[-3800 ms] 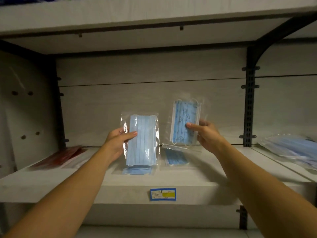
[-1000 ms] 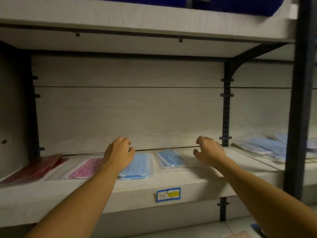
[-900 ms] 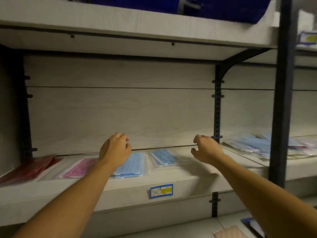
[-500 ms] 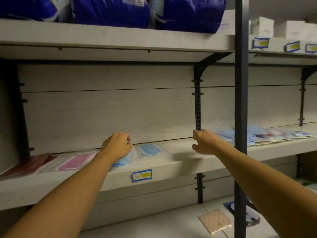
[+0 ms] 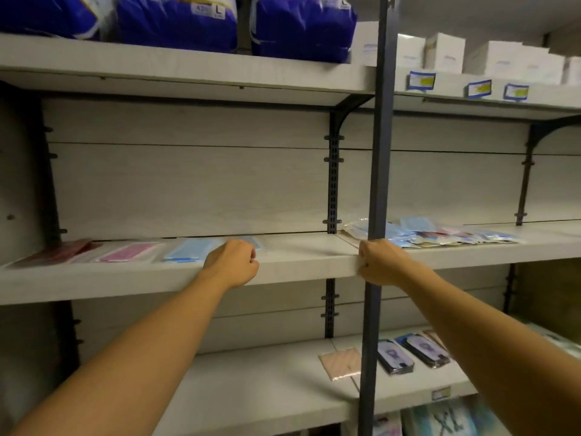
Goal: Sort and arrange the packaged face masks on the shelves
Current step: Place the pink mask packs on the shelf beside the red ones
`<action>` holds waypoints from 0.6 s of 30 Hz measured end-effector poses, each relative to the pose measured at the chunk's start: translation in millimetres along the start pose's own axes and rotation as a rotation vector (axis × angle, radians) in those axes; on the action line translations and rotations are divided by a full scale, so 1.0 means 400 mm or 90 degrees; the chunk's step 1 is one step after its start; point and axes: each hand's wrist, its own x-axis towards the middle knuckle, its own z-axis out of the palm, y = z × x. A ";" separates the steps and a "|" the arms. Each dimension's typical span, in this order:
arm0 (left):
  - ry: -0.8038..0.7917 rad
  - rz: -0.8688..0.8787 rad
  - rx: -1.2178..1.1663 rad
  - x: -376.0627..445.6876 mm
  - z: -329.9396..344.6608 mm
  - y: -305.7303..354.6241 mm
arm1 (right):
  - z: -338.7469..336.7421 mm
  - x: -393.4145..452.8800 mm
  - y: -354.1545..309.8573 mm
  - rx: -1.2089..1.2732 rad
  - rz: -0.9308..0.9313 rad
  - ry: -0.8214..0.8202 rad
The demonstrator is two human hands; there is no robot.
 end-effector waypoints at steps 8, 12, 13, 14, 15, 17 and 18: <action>-0.032 0.006 0.003 -0.058 0.020 0.160 | -0.004 -0.092 0.129 -0.005 -0.016 -0.001; -0.039 0.024 0.006 -0.053 0.032 0.228 | 0.002 -0.113 0.206 -0.012 0.000 -0.014; -0.041 0.027 0.006 -0.044 0.036 0.241 | 0.005 -0.114 0.225 -0.010 0.005 -0.012; -0.042 0.029 0.004 -0.034 0.039 0.253 | 0.006 -0.115 0.244 -0.010 0.010 -0.012; -0.043 0.031 0.004 -0.023 0.041 0.265 | 0.007 -0.114 0.262 -0.008 0.015 -0.014; -0.044 0.036 0.011 0.002 0.044 0.292 | 0.004 -0.110 0.299 -0.011 0.022 -0.012; -0.042 0.038 0.014 0.016 0.046 0.308 | 0.000 -0.105 0.318 -0.014 0.025 -0.013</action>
